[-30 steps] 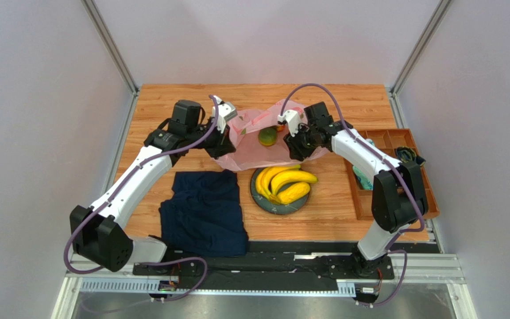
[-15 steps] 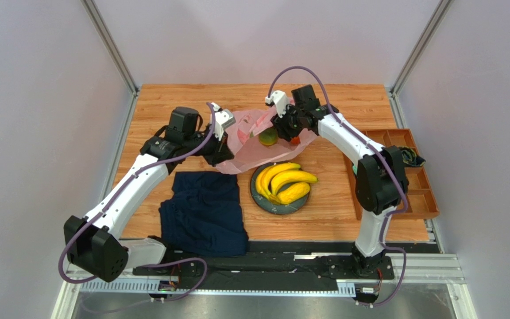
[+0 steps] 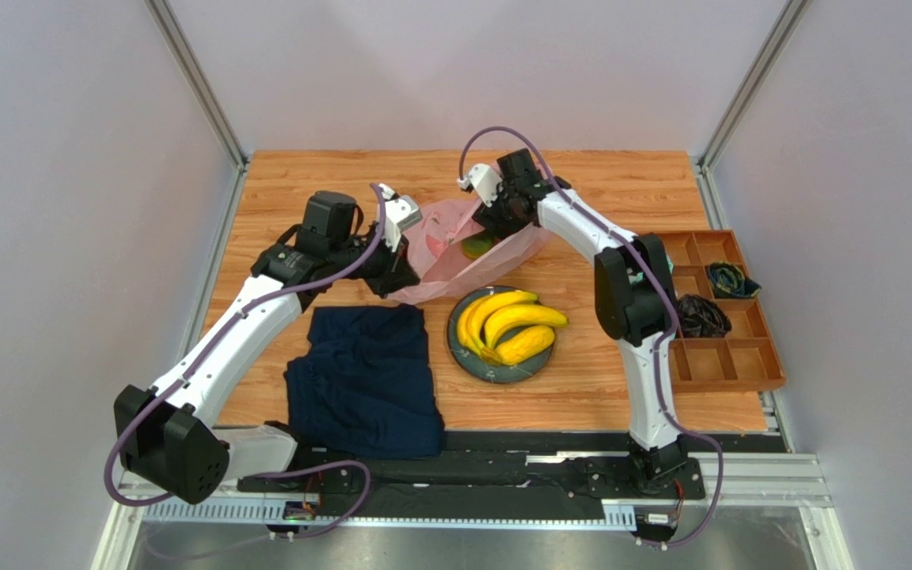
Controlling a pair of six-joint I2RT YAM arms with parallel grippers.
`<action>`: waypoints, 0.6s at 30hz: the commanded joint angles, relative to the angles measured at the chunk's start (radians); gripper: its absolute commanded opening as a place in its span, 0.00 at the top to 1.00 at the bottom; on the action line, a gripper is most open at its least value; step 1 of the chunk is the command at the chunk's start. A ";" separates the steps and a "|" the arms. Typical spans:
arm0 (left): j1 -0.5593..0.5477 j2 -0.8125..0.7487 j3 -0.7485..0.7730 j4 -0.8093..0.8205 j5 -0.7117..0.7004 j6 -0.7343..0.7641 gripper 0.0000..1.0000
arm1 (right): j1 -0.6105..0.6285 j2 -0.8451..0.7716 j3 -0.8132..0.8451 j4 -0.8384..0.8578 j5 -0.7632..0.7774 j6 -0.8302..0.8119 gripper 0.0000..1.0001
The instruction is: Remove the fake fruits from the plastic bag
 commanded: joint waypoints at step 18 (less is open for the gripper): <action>-0.005 0.116 0.141 0.044 0.024 -0.034 1.00 | -0.006 -0.435 -0.053 -0.097 -0.587 0.356 0.77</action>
